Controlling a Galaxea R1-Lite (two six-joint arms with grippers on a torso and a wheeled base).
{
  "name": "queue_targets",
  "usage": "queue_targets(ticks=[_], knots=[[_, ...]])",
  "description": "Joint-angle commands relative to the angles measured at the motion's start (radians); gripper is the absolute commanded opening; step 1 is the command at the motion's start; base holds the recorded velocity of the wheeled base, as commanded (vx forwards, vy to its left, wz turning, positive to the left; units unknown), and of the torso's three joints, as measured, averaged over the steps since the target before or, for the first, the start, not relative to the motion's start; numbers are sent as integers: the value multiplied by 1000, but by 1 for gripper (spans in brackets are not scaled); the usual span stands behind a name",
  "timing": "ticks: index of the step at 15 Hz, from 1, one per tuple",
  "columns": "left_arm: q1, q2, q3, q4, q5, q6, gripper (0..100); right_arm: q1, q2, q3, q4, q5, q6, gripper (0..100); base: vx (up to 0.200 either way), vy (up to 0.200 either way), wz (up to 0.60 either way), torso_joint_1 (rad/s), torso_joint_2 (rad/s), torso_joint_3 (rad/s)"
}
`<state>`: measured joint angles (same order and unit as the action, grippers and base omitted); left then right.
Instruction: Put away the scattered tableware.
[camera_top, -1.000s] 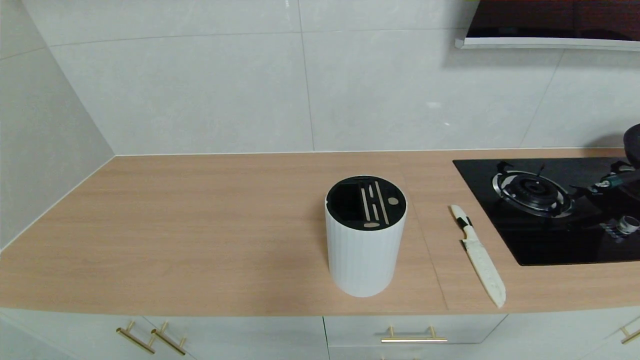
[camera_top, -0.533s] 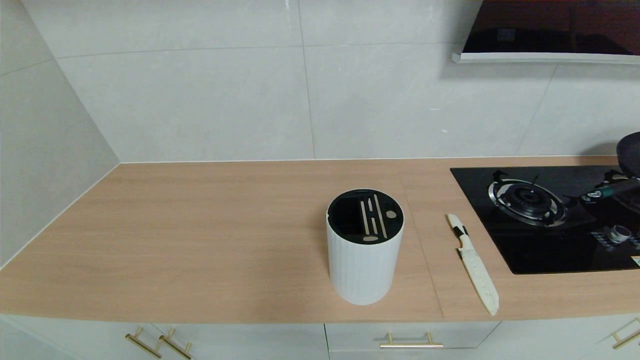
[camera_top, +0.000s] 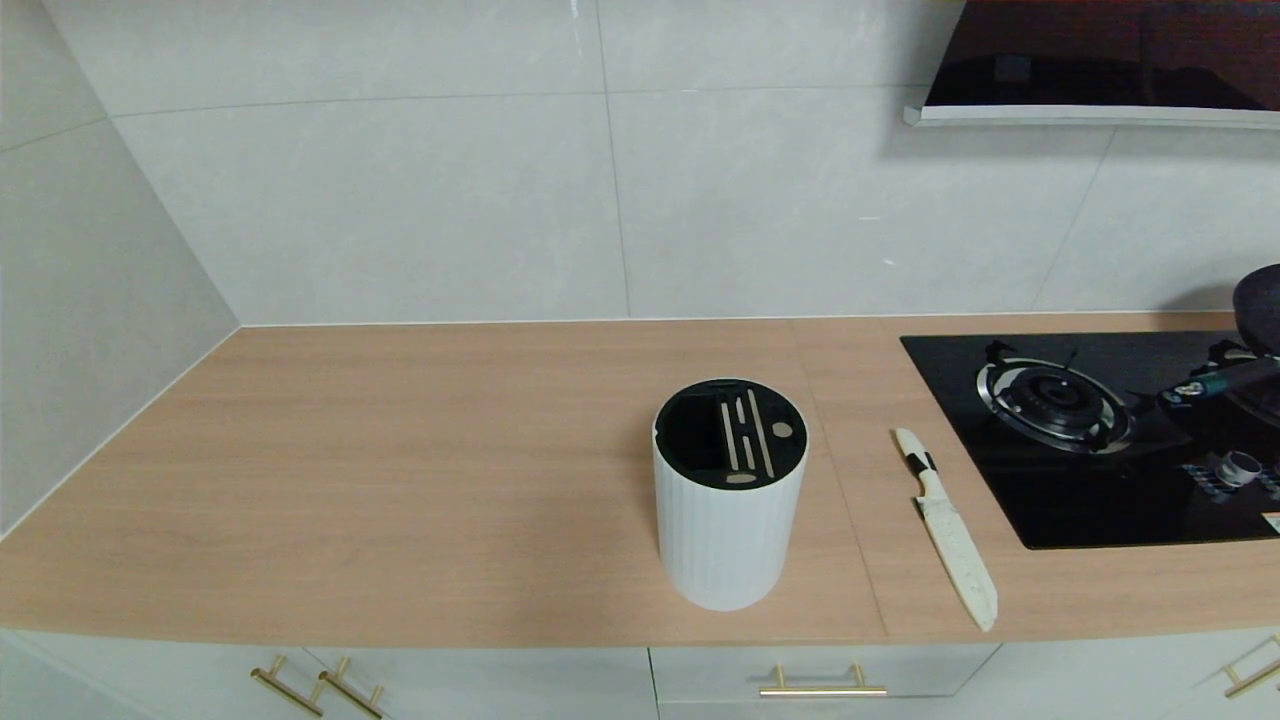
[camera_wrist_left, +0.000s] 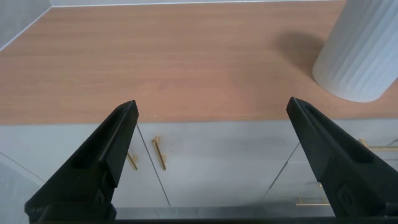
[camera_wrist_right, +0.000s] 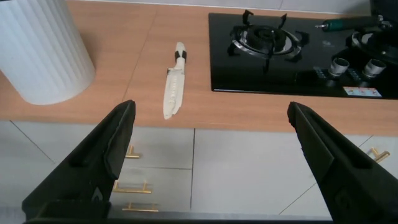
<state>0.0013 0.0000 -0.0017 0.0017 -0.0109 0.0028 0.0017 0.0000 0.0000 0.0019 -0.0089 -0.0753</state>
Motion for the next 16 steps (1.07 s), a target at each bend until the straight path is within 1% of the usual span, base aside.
queue_targets(ticks=[1,2,3,4,5,6,7,10,11,13,15,16], knots=[[0,2,0,0,0,0,100,0,0,0,0,1,-11,100,0,0,0,0,0,0],[0,2,-1,0,0,0,100,0,0,0,-2,1,-12,100,0,0,0,0,0,0],[0,2,0,0,0,0,100,0,2,-38,-13,6,-8,100,0,0,0,0,0,0],[0,2,0,0,0,0,100,4,21,-153,-3,32,11,100,0,0,0,0,0,0],[0,2,-1,0,0,0,100,17,86,-239,36,81,31,100,0,0,0,0,0,0],[0,2,0,0,0,0,100,17,141,-285,72,119,31,100,0,0,0,0,0,0],[0,2,0,0,0,0,100,17,238,-322,75,144,31,100,0,0,0,0,0,0],[0,2,0,0,0,0,100,20,581,-417,61,142,31,100,0,0,0,0,0,0],[0,2,0,0,0,0,100,24,713,-448,32,142,34,100,0,0,0,0,0,0],[0,2,-1,0,0,0,100,81,962,-503,-48,133,35,100,0,0,0,0,0,0],[0,2,0,0,0,0,100,130,1144,-555,-79,121,37,100,0,0,0,0,0,0],[0,2,0,0,0,0,100,156,1250,-581,-120,107,37,100,0,0,0,0,0,0]])
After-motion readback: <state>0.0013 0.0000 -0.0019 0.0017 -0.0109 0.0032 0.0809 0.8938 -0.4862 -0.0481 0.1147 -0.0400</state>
